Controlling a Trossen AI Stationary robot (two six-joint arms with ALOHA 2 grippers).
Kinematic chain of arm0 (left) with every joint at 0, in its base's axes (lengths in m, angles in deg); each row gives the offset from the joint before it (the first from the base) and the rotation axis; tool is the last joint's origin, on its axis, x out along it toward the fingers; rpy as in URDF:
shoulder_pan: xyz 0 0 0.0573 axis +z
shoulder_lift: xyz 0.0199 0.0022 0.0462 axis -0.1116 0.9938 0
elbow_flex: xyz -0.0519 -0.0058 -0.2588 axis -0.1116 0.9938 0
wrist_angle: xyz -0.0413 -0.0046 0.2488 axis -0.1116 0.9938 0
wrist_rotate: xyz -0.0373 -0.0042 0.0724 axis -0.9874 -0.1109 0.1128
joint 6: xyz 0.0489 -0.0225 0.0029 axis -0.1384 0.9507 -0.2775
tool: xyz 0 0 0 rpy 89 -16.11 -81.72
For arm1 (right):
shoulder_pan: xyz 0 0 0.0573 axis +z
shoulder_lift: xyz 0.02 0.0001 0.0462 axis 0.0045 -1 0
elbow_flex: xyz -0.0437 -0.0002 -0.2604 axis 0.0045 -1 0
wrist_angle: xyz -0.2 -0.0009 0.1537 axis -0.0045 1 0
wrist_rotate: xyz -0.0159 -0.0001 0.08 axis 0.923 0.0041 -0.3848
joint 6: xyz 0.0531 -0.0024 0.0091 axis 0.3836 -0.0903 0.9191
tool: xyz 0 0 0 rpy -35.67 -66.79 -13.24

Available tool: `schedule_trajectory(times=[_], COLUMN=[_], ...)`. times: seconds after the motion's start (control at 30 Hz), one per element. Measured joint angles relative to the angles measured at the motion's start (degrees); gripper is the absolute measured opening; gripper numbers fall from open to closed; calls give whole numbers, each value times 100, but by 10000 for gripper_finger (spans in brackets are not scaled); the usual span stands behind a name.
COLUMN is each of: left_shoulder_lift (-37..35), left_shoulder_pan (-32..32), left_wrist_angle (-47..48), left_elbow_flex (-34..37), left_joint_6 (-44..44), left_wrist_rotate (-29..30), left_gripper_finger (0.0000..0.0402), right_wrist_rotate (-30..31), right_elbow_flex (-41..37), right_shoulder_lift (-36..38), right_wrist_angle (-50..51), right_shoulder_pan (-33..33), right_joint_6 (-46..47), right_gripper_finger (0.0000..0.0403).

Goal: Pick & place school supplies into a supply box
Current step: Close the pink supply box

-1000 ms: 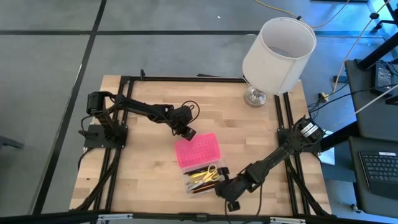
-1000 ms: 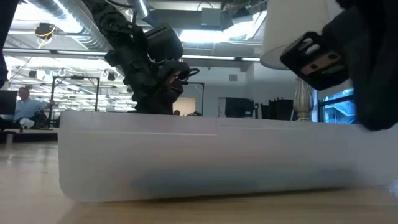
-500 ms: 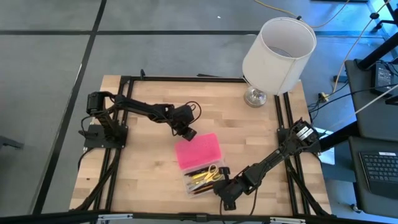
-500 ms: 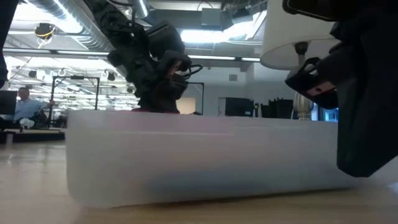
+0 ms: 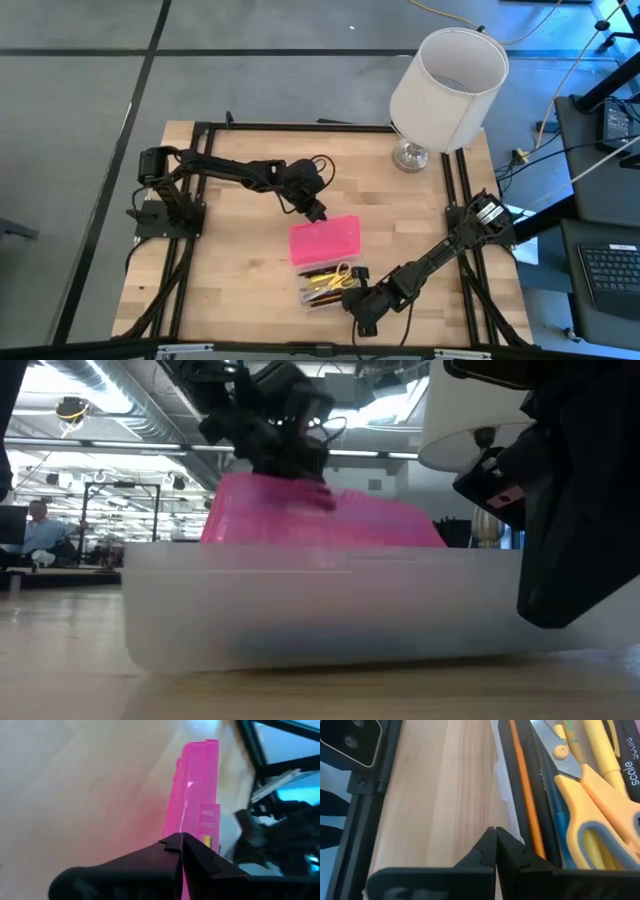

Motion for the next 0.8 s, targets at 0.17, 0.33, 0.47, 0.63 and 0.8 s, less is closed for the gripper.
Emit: schedule_trajectory(times=[0.17,0.33,0.47,0.63,0.8], left_shoulder_lift=[-115,-158,-72,-144,-64], left_shoulder_pan=[-148,-518,-993,-1472,-1805], left_wrist_angle=[-16,-81,255,511,688], left_elbow_flex=[-201,-263,-189,-247,-222], left_joint_6=[125,369,590,737,905], left_wrist_rotate=[-329,-413,-156,549,1064], left_gripper_finger=[3,3,3,3,3], right_wrist_rotate=[42,114,430,443,390], right_elbow_flex=[0,0,-6,-7,-9], right_shoulder_lift=[2,2,2,0,0], right_wrist_angle=[61,102,172,174,141], right_shoulder_pan=[-42,-113,-192,-226,-257], right_joint_6=[-6,-48,-74,-74,-65], right_gripper_finger=[2,2,2,2,2])
